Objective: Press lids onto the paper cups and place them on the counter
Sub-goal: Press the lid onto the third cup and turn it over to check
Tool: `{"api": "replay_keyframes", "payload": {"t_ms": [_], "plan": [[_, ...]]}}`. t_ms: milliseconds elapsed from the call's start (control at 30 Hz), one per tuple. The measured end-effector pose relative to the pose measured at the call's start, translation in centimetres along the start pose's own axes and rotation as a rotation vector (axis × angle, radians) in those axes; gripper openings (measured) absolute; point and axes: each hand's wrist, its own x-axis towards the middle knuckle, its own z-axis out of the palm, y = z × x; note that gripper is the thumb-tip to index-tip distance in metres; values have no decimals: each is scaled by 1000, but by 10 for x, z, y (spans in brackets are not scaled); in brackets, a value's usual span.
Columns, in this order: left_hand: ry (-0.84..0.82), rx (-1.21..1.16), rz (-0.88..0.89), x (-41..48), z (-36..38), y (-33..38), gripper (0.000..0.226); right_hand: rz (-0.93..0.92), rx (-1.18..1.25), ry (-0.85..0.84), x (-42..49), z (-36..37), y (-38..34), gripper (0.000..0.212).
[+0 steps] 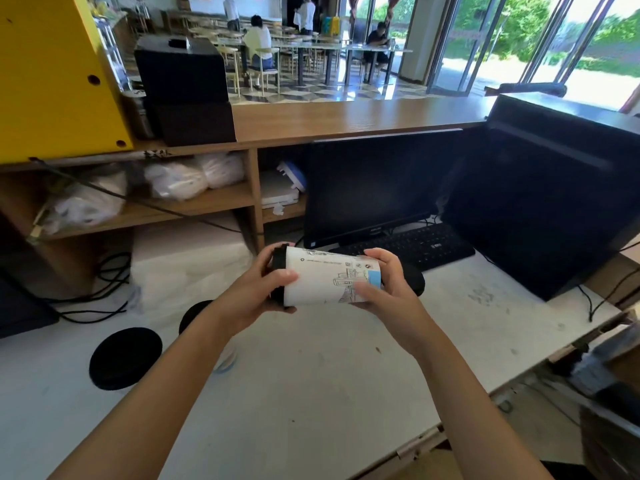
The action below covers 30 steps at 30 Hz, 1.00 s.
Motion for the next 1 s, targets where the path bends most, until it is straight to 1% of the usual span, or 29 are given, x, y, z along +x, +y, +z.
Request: {"api": "replay_keyframes", "payload": {"t_ms": [33,67,133,200,300,367,433,467,533,567,633,700,800,833,900,933,1000], "plan": [[26,78,66,-1,3,1,48,77,66,33,3,1,-2,36],[51,173,137,-3,6,1,54,170,121,59,7,2,-4,35],[66,348,283,-4,9,5,66,305,137,64,14,3,-8,45],[34,483,425,-3,10,11,75,316,115,34,18,5,-12,43],[-40,586,513,2,5,22,86,213,255,39,23,4,-19,29],[-81,593,494,7,0,27,96,123,319,44,24,2,-21,27],[-77,540,386,13,-4,30,97,48,324,33,25,2,-21,31],[-60,457,284,16,-5,31,93,17,322,23,25,1,-21,35],[-33,212,65,21,-5,34,86,-39,321,-8,25,2,-20,40],[-40,107,-14,23,-5,35,82,-62,318,-24,25,2,-19,42],[-50,8,-73,26,-3,35,68,-92,306,-46,26,3,-19,47],[-27,-6,-40,27,0,36,56,-101,320,-66,28,2,-18,50],[26,58,69,26,4,36,53,-29,371,-61,30,-1,-17,56],[42,106,106,25,5,35,53,17,378,-41,31,-2,-16,54],[68,245,190,22,7,33,56,122,375,10,34,-2,-14,41],[77,320,237,21,8,33,56,178,370,31,34,-2,-14,41],[85,439,318,20,8,32,58,265,344,49,35,-2,-15,48]]}}
